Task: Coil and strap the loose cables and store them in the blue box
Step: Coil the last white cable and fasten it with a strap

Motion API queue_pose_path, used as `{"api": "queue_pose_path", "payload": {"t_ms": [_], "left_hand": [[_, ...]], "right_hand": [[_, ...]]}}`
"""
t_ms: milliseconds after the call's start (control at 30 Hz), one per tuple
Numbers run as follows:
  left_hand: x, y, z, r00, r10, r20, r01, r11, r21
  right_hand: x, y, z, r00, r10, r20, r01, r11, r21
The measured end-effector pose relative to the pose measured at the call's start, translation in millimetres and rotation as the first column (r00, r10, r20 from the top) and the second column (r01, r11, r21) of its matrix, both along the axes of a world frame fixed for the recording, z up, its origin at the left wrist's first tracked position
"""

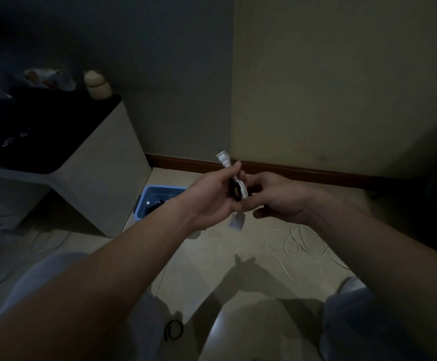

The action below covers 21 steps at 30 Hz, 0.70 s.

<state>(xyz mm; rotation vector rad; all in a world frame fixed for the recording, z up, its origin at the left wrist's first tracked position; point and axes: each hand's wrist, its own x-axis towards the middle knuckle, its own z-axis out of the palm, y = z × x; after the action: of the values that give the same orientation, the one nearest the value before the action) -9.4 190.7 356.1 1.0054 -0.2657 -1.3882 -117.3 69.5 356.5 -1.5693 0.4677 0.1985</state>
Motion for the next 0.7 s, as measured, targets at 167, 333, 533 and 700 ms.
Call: {"api": "queue_pose_path", "payload": {"t_ms": [167, 333, 533, 700], "left_hand": [[3.9, 1.7, 5.1, 0.993, -0.121, -0.004, 0.120, 0.989, -0.090], [3.8, 2.9, 2.7, 0.982, -0.127, 0.142, 0.140, 0.987, -0.083], [5.1, 2.3, 3.9, 0.980, -0.105, 0.169, 0.126, 0.985, -0.114], [4.9, 3.7, 1.6, 0.986, -0.111, 0.125, 0.131, 0.979, -0.158]], "right_hand": [[-1.6, -3.1, 1.2, 1.000, -0.010, 0.004, 0.010, 0.999, 0.051], [-1.2, -4.8, 1.8, 1.000, -0.008, 0.015, 0.007, 0.998, 0.068], [-0.5, -9.4, 4.6, 0.998, -0.048, 0.045, 0.041, 0.989, 0.144], [-2.4, -20.1, 9.2, 0.999, -0.041, 0.031, 0.036, 0.987, 0.159]]}}
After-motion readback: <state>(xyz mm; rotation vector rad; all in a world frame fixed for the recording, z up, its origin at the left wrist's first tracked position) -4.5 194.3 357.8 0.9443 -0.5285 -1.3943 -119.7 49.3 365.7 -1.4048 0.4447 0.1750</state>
